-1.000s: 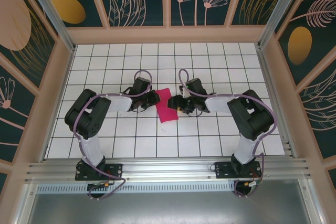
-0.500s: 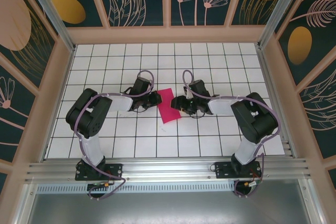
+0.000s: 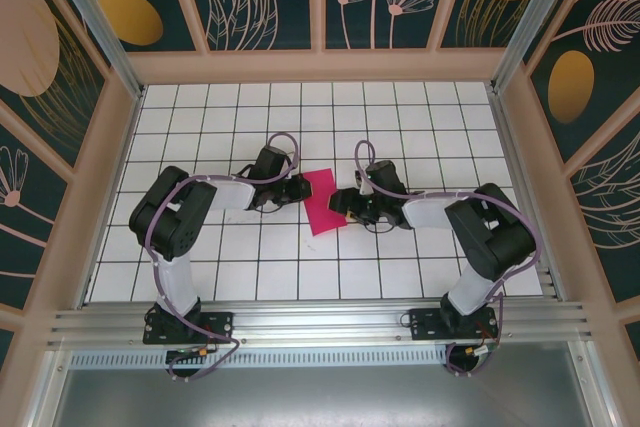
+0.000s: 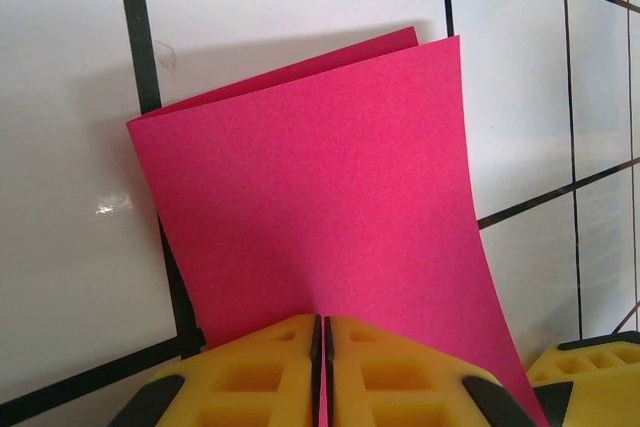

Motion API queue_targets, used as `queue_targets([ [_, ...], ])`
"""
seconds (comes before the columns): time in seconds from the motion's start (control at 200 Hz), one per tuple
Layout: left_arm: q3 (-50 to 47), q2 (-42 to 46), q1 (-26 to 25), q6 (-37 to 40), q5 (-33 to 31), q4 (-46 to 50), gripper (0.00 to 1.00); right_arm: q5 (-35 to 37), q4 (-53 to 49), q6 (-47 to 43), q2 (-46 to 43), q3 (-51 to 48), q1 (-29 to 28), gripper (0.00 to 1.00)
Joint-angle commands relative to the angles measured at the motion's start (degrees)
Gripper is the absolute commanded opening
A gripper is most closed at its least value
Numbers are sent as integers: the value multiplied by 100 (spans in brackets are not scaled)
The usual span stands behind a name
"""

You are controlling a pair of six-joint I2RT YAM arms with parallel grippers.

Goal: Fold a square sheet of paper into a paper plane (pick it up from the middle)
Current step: Third fold the triangle at the center of the table.

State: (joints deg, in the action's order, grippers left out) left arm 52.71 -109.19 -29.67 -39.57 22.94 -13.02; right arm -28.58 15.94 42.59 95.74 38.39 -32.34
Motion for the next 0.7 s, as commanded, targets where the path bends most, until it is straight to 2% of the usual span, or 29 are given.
queue_targets([
  [0.0,22,-95,-21,107,79,159,12,-109,-46,74,-197,-170,8,58],
  [0.28,43,-164,-19,73,151,96,12,-156,-43,60,-199,-155,35,57],
  [0.44,142,-173,-17,201,222,210,12,-431,313,177,-230,-160,63,49],
  [0.595,266,-220,-21,342,270,337,12,-478,221,58,-82,54,64,49],
  [0.691,267,-229,-21,426,271,417,13,-487,85,-101,-28,187,292,49],
])
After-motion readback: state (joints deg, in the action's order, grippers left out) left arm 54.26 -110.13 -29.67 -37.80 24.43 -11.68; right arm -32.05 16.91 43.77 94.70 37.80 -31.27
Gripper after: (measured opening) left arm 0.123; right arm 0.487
